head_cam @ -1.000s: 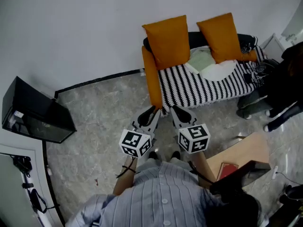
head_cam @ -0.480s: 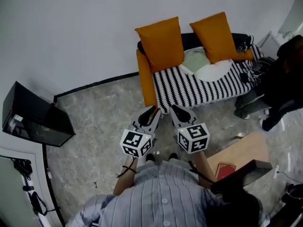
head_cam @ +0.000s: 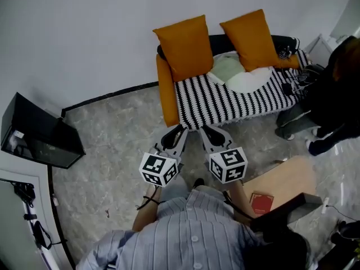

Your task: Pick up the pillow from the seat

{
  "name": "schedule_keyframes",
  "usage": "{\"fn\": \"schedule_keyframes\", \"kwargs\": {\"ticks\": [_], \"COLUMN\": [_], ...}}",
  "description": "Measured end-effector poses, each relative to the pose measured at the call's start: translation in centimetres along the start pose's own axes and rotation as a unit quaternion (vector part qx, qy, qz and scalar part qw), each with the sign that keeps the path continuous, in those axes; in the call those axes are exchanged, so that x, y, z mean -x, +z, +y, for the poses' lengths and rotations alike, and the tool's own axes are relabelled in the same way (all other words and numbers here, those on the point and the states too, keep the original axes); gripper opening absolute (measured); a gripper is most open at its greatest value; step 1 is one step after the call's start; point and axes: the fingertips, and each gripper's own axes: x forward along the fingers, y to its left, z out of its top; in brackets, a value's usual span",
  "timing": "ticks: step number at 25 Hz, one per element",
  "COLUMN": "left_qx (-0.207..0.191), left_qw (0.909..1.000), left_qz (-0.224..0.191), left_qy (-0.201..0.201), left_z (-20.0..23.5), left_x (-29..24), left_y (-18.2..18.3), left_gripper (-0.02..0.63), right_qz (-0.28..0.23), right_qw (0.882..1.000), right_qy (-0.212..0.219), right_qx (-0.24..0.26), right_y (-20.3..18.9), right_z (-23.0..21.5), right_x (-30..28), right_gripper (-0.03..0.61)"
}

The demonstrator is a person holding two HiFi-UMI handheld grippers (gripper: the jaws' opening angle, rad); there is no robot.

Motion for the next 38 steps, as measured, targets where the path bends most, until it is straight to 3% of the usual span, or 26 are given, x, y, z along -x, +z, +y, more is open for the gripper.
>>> {"fn": "schedule_keyframes", "kwargs": {"ticks": [9,15,24,38], "left_qx": [-0.014,-0.017,0.001,0.013], "left_qw": [0.9996,0.9989,0.9991,0.999], "left_qz": [0.024,0.044,0.038,0.02], "left_qy": [-0.006,-0.003,-0.019,-0.038], "left_z": [-1.9,-0.4,6.2,20.7], "left_x": [-1.5,-2.6,-6.9,-13.1], "left_y": [-1.1,-2.1,-0.9,4.4], "left_gripper": [0.077,0.077,0.077,0.077], "right_qz": [0.001,0.012,0.018,0.028], "right_qw": [1.0,1.0,0.999,0.997], "right_qy": [0.0,-0.008,-0.034,-0.062], "right_qx": [-0.011,-0.028,-0.022,-0.025], "right_y": [-0.8,-1.2,0.6,5.2], "right_z": [-2.0,-3.7,-5.8,-6.4], "right_x": [0.4,-1.4,-7.6,-21.1], "right_gripper": [0.038,0.038,0.038,0.038]}}
